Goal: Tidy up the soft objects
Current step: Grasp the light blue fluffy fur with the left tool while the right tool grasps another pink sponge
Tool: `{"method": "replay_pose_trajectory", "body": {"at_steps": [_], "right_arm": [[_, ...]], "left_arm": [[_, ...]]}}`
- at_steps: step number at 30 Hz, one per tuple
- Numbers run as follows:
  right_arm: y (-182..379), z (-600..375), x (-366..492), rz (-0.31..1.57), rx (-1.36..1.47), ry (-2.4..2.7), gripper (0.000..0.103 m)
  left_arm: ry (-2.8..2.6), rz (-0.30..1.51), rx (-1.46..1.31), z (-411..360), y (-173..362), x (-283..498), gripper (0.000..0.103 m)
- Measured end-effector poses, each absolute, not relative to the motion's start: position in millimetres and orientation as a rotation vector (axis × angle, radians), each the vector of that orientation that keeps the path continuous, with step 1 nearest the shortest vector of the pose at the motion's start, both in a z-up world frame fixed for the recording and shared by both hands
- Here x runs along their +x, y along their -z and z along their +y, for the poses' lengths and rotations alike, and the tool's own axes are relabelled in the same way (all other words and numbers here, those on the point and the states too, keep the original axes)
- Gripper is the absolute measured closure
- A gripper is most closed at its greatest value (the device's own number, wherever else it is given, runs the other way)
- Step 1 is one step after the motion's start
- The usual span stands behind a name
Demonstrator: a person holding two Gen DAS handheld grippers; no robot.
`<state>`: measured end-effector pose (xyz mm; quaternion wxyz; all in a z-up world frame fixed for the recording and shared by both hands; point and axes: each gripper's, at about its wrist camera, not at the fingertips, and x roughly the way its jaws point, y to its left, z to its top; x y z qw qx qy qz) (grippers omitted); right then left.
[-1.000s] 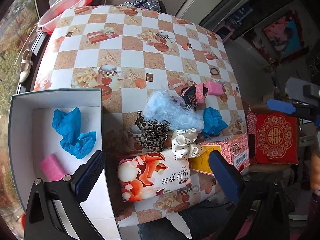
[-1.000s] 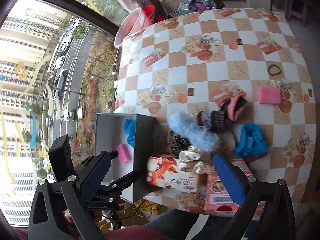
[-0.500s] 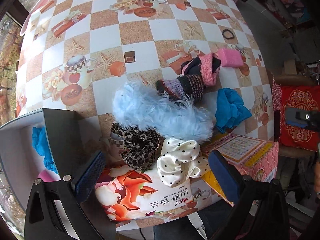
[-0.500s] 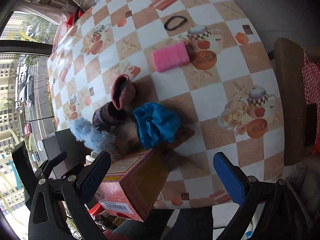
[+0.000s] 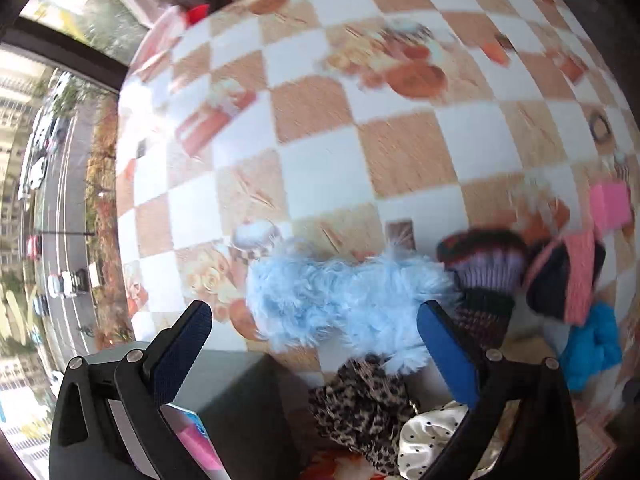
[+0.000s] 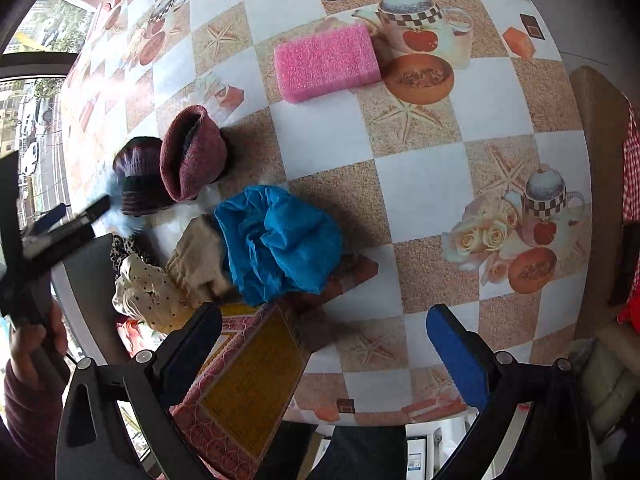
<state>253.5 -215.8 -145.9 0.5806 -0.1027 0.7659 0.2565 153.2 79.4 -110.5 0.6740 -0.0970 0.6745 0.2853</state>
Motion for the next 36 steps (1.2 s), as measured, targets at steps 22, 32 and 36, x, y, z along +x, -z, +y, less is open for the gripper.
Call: {"method": "replay_pose_trajectory", "body": {"at_steps": [22,32,36], "right_arm": [[160.9,-173.5,318.9,1.615,-0.261,-0.523,0.000],[191.4,-132.3,350.8,1.503,-0.409,-0.536,0.000],[204.0,-125.2,353.0,1.476,-0.473,-0.535,0.000]], "left_arm": [[-0.695,1.487,-0.823,118.5,141.0,144.5,0.000],[-0.790,1.504,-1.013,131.3,181.2,149.2,0.000],[-0.803,1.537,-1.040,128.3,198.6,149.3,0.000]]}}
